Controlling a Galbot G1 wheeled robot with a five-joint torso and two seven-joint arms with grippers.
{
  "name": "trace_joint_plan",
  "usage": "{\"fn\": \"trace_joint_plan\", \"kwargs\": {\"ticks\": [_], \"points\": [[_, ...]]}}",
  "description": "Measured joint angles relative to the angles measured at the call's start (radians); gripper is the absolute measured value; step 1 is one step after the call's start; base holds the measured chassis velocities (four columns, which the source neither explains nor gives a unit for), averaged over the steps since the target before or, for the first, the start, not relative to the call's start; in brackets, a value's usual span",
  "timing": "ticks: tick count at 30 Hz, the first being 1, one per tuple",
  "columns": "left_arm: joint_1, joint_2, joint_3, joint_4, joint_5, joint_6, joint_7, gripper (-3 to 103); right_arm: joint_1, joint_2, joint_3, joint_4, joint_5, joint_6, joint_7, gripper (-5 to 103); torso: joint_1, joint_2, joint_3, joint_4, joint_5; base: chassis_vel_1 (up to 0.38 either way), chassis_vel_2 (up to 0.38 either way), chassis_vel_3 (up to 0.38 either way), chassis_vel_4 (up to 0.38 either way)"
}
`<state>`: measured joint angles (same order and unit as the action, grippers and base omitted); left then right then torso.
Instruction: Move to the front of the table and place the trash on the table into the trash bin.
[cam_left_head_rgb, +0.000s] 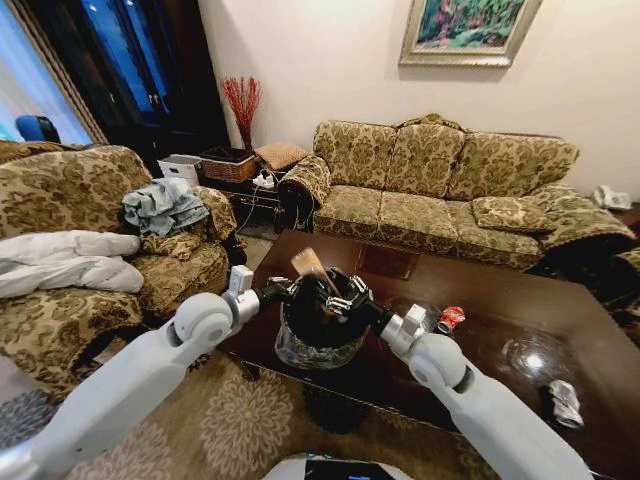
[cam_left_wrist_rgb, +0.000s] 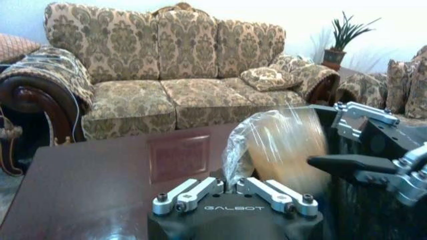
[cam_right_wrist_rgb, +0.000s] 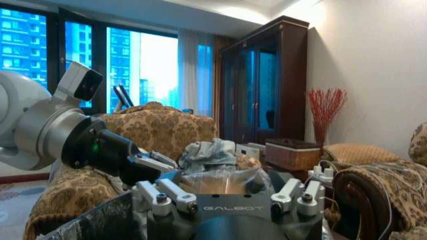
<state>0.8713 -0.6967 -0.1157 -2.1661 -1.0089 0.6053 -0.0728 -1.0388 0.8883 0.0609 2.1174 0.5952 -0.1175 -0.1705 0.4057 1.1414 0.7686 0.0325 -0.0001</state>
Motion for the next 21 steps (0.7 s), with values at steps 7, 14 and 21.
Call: {"fn": "trace_joint_plan", "kwargs": {"ticks": [7,14,21], "points": [[0.028,0.010,-0.048,-0.011,0.007,-0.004,-0.003,3,-0.022,0.004,0.065,0.054,0.026,0.000,0.042,100,0.000,0.000,0.000,0.0003,0.0002,0.000,0.000,0.000,0.000],[0.113,-0.014,-0.120,0.000,0.218,-0.048,-0.006,3,-0.108,-0.068,0.214,0.237,0.129,-0.035,0.256,100,0.000,0.000,0.000,0.0003,0.0002,0.000,0.000,0.000,0.000],[0.194,-0.092,-0.211,0.028,0.374,-0.055,-0.004,3,-0.325,-0.023,0.514,0.151,0.033,-0.115,0.353,100,0.000,0.000,0.000,-0.0002,0.0008,0.000,0.000,0.000,0.000]]}}
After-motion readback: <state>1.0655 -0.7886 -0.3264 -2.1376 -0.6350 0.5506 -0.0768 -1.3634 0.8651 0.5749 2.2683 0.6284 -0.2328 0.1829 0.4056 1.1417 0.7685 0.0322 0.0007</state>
